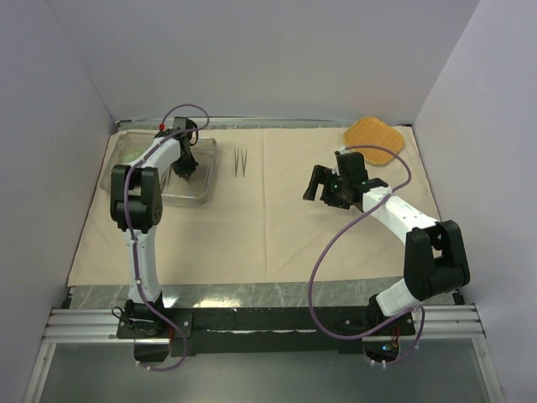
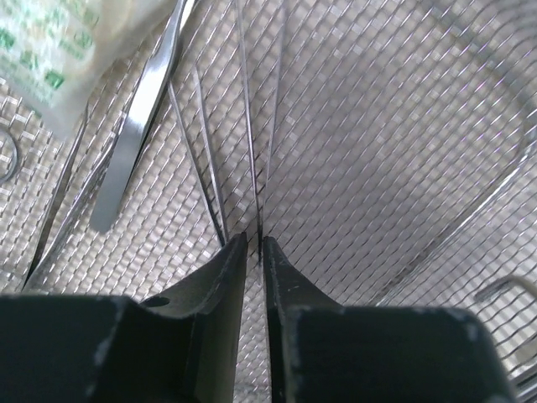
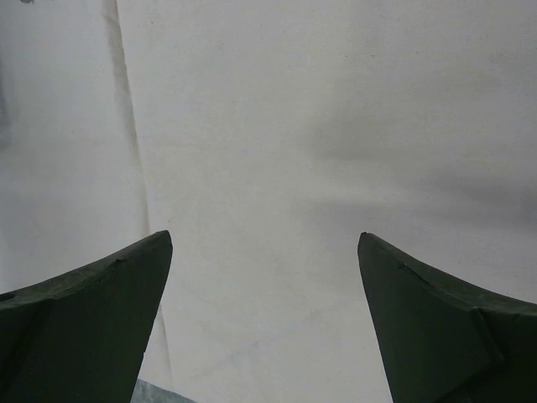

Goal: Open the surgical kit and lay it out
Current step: Pick up the medical item from the container, then place the medical item in the surgical kit.

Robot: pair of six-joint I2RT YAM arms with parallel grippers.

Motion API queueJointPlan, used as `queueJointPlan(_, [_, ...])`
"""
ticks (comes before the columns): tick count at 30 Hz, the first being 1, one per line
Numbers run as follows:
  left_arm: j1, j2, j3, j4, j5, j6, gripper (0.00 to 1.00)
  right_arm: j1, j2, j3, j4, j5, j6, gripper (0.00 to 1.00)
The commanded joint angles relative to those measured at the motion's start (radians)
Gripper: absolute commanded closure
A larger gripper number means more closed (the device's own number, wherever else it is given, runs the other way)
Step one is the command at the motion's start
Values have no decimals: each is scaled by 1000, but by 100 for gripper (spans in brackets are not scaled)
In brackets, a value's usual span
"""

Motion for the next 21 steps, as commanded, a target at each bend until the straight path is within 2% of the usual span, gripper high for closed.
queueJointPlan(1, [-14, -69, -22, -38, 19, 0, 81, -2, -6, 13, 28, 6, -2, 0])
queueJointPlan(12, [-19, -102, -7, -44, 12, 10, 99, -2, -3, 15, 30, 6, -4, 0])
queueJointPlan(21, [-43, -217, -21, -81, -14, 20, 99, -1, -12, 12, 33, 6, -2, 0])
